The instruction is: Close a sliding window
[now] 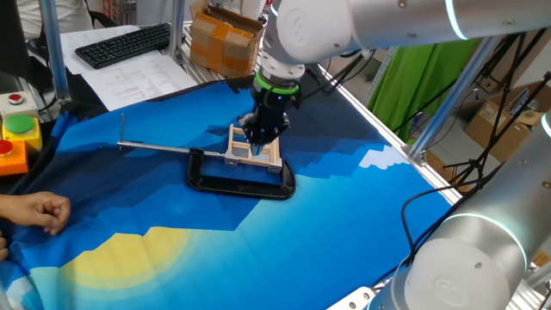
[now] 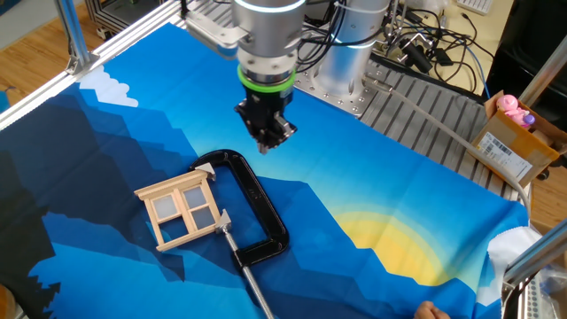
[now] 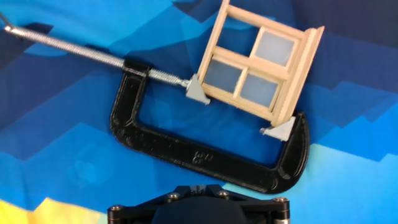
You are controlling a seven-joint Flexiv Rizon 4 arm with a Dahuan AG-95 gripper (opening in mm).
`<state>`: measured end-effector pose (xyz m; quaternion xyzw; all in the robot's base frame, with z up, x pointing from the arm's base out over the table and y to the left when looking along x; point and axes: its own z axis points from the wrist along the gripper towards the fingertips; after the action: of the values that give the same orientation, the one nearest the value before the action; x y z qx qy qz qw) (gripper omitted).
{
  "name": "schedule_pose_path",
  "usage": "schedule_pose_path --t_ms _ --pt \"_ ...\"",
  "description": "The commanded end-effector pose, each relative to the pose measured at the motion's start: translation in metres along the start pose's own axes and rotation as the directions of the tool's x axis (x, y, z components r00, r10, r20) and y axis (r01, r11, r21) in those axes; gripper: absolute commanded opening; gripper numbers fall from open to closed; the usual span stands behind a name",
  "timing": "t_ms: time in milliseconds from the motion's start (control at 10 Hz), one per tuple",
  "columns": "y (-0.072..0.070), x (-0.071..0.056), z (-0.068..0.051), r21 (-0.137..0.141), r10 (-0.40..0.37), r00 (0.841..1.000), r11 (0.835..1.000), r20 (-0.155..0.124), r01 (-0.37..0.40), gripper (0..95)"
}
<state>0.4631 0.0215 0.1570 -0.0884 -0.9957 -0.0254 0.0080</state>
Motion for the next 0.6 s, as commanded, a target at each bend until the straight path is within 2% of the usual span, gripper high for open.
schedule_pose_path --t_ms 100,200,300,500,600 --pt "0.002 0.0 0.001 0.0 0.001 1.0 1.0 -0.001 -0.001 0.0" --pt "0.002 -0.001 0.002 0.003 0.008 1.0 1.0 0.0 -0.008 0.0" --pt "0.001 -0.009 0.003 0.001 0.017 1.0 1.0 -0.001 -0.017 0.0" --pt "-0.005 -0.042 0.005 0.007 0.016 1.0 1.0 -0.007 -0.016 0.0" --pt "-0.013 -0.058 0.006 0.014 0.008 1.0 1.0 -0.01 -0.008 0.0"
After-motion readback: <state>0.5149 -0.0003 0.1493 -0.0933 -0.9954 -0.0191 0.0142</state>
